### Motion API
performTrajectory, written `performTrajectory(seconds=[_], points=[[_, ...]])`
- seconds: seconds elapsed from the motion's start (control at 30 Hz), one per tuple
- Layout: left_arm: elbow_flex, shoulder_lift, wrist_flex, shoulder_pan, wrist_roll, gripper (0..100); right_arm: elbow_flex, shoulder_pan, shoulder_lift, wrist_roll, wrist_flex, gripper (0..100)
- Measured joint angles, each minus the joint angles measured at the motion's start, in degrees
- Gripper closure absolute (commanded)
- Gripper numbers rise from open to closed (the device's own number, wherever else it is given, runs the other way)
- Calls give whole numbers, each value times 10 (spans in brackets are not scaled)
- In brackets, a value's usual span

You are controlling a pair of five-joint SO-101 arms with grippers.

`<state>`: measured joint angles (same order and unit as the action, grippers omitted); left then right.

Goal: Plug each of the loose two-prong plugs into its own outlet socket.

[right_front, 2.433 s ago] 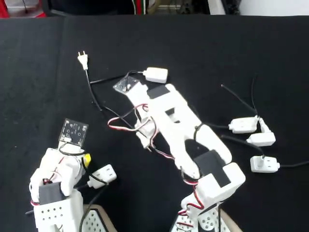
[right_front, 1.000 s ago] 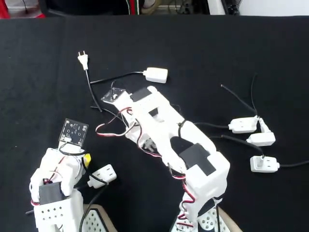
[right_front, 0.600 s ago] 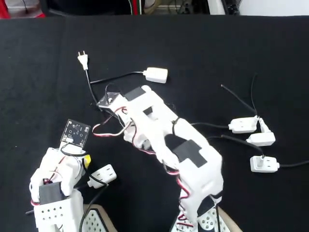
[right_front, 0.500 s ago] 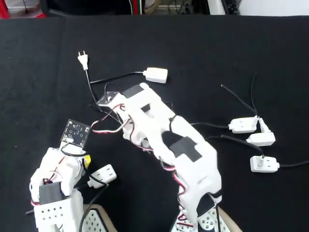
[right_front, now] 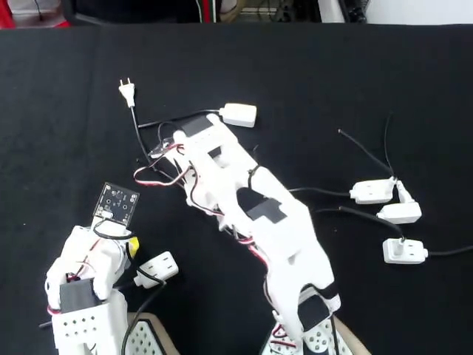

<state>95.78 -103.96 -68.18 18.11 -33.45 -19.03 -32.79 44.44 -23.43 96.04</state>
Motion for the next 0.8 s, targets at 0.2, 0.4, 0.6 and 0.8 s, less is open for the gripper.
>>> performTrajectory(seconds=[0.2,0.4,0.6,0.8], points=[[0,0,0,0,0,734,-34,9,22,55,6,987],[0,0,0,0,0,734,-26,18,-4,99,4,987],[0,0,0,0,0,734,93,22,-126,125,-75,987],[0,0,0,0,0,734,266,25,-344,149,-166,987]])
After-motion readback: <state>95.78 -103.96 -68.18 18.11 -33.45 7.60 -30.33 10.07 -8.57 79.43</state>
